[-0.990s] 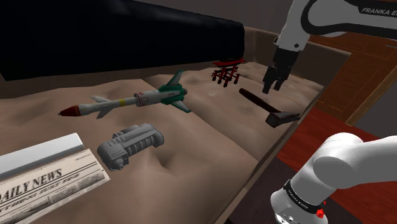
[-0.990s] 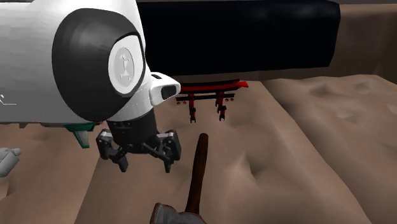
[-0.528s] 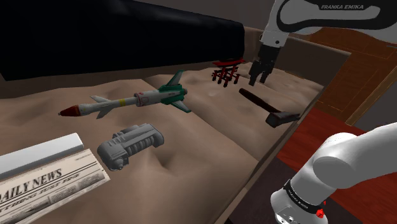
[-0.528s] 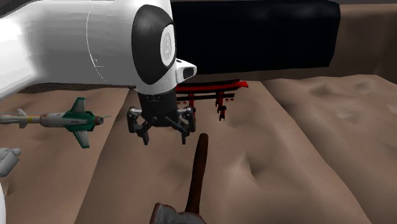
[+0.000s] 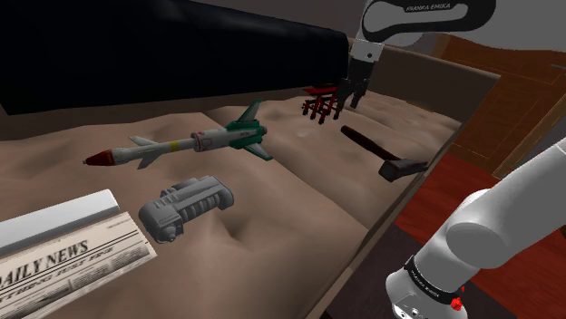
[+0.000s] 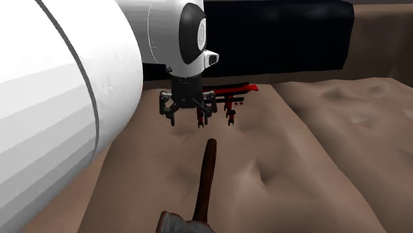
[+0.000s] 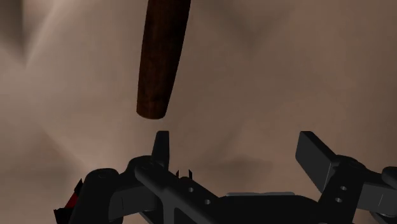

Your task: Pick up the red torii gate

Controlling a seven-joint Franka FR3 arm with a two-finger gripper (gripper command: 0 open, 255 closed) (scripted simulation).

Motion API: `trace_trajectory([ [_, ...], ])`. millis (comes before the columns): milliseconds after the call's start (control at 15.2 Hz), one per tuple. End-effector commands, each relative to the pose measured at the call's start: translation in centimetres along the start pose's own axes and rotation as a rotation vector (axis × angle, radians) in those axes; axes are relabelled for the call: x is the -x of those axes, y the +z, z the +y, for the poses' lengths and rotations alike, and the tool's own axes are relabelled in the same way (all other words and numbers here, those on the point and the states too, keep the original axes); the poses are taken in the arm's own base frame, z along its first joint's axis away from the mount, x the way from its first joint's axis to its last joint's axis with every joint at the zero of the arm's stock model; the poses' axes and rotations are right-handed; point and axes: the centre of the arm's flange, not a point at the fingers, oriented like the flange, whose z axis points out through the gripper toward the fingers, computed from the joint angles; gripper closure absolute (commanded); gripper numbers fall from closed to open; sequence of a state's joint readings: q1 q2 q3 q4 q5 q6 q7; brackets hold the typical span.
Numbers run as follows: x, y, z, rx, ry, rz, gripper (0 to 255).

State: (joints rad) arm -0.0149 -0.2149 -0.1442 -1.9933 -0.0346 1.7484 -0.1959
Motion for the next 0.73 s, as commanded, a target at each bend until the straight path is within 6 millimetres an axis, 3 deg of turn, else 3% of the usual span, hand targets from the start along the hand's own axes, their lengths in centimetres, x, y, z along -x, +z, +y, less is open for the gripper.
trace_trajectory([
  [0, -2.7, 0.4, 0.9, 0.000, -0.012, 0.005, 0],
  [396, -9.6, 0.8, 3.3, -0.003, -0.043, 0.018, 0],
  [660, -9.7, 2.9, 3.4, -0.003, -0.043, 0.018, 0],
])
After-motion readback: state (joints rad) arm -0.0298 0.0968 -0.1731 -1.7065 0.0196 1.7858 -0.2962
